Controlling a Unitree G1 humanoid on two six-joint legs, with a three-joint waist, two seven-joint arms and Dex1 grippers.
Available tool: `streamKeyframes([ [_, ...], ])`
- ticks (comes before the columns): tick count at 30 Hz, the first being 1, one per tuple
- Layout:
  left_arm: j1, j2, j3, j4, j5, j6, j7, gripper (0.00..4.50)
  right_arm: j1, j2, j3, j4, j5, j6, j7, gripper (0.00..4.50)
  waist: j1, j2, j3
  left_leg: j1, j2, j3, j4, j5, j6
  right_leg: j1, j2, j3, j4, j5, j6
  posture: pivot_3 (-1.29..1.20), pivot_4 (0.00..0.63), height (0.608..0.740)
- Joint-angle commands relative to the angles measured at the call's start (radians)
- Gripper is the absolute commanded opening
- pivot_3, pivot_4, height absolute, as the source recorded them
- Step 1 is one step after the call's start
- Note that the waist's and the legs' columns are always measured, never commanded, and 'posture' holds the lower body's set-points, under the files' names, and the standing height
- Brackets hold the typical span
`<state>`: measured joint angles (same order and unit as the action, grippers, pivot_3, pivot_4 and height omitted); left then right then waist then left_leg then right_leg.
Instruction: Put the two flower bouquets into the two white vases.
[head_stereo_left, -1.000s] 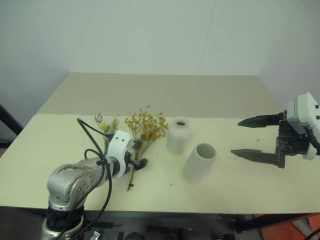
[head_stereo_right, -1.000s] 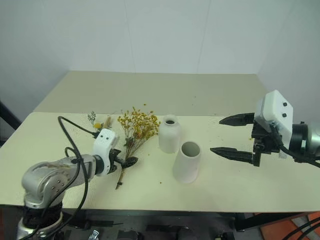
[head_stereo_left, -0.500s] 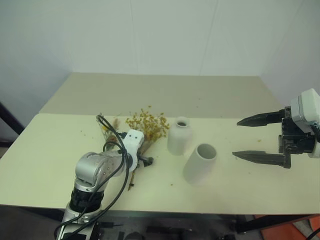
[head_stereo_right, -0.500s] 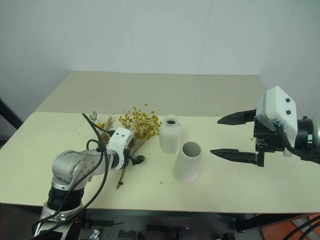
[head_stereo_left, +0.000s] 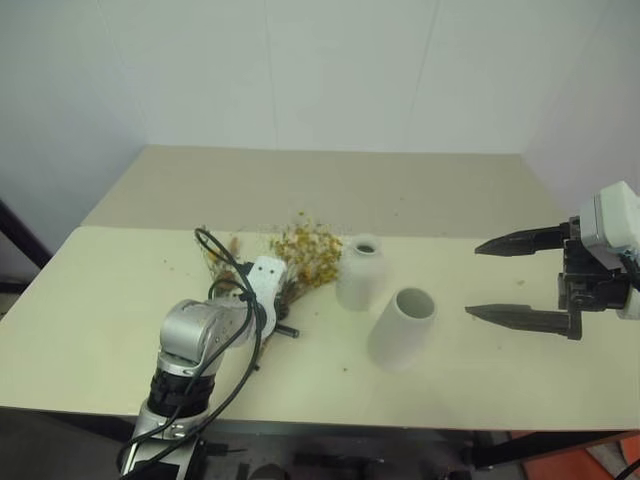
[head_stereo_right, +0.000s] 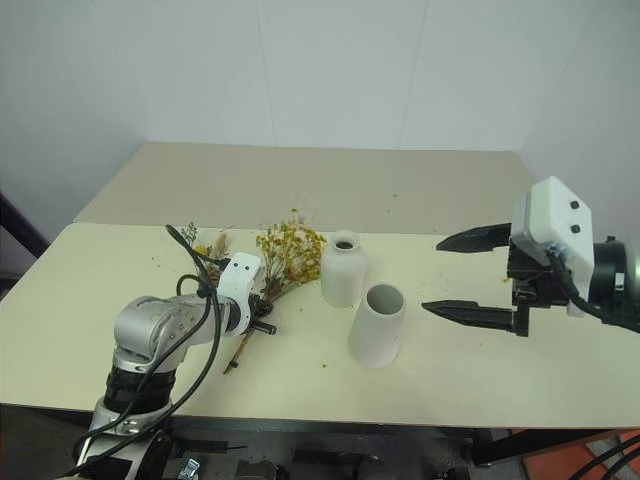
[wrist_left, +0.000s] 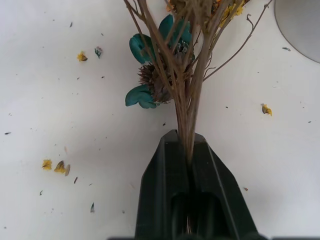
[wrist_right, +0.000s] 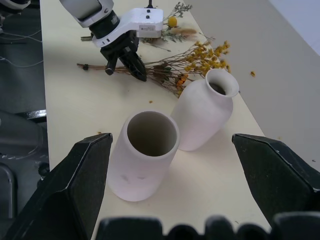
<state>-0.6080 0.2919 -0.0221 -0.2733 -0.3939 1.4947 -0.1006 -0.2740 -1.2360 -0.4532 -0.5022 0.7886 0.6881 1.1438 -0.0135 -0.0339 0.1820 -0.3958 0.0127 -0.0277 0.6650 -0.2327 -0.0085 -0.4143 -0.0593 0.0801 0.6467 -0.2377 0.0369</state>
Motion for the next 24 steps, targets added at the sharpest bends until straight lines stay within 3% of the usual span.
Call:
streamKeyframes([
  [1,-0.009,0.012,-0.009,0.002,0.033,-0.033,0.0,0.03,0.002,-0.002,-0.059,-0.012,-0.001,0.002,-0.015,4.5,0.0,0.0,0.0,0.0,0.0,0.0,0.0,0.0,0.0,0.0,0.0,0.0,0.0,0.0,0.0,0.0,0.15,0.74],
  [4,0.008,0.015,-0.004,0.004,0.086,-0.126,0.031,0.03,0.016,0.001,-0.073,-0.018,-0.003,0.001,-0.022,4.5,0.0,0.0,0.0,0.0,0.0,0.0,0.0,0.0,0.0,0.0,0.0,0.0,0.0,0.0,0.0,0.0,0.15,0.74],
  [8,-0.017,-0.011,0.101,0.066,0.176,-0.247,0.138,0.03,0.041,0.009,-0.103,-0.036,-0.003,0.01,-0.042,4.5,-0.001,0.0,0.0,0.0,0.0,0.0,0.0,0.0,0.0,0.0,0.0,0.0,0.0,0.0,0.0,0.0,0.15,0.74],
  [12,-0.09,0.049,0.169,0.121,0.205,-0.42,0.123,0.03,0.073,0.029,-0.15,-0.068,0.008,0.03,-0.079,4.5,0.0,-0.001,0.0,0.0,0.0,0.0,0.0,0.0,0.0,0.0,0.0,0.0,0.0,0.0,0.0,0.0,0.15,0.74],
  [15,-0.202,0.05,0.28,0.211,0.133,-0.661,0.041,0.03,0.109,0.059,-0.192,-0.091,0.011,0.06,-0.123,4.5,0.005,-0.002,0.0,-0.003,0.0,-0.001,0.001,0.0,0.0,-0.002,0.0,-0.001,0.0,0.001,0.0,0.0,0.15,0.74],
  [17,-0.286,0.024,0.367,0.29,0.046,-0.724,-0.01,0.03,0.144,0.08,-0.214,-0.116,0.014,0.08,-0.146,4.5,0.015,-0.002,0.0,-0.006,0.0,-0.002,0.003,0.0,0.0,-0.004,-0.001,-0.003,-0.001,0.001,0.0,0.0,0.15,0.74],
  [20,-0.354,-0.007,0.4,0.382,-0.045,-0.912,-0.182,0.03,0.207,0.122,-0.246,-0.165,0.023,0.1,-0.177,4.5,0.021,-0.002,-0.001,-0.009,0.0,-0.003,0.004,0.0,0.0,-0.004,-0.002,-0.004,-0.002,0.001,0.001,0.0,0.15,0.74],
  [24,-0.432,-0.048,0.409,0.499,-0.161,-1.013,-0.383,0.03,0.286,0.182,-0.283,-0.217,0.02,0.117,-0.229,4.5,0.027,-0.002,-0.001,-0.009,-0.001,-0.003,0.005,0.0,0.0,-0.004,-0.002,-0.005,-0.002,0.002,0.001,0.0,0.15,0.74],
])
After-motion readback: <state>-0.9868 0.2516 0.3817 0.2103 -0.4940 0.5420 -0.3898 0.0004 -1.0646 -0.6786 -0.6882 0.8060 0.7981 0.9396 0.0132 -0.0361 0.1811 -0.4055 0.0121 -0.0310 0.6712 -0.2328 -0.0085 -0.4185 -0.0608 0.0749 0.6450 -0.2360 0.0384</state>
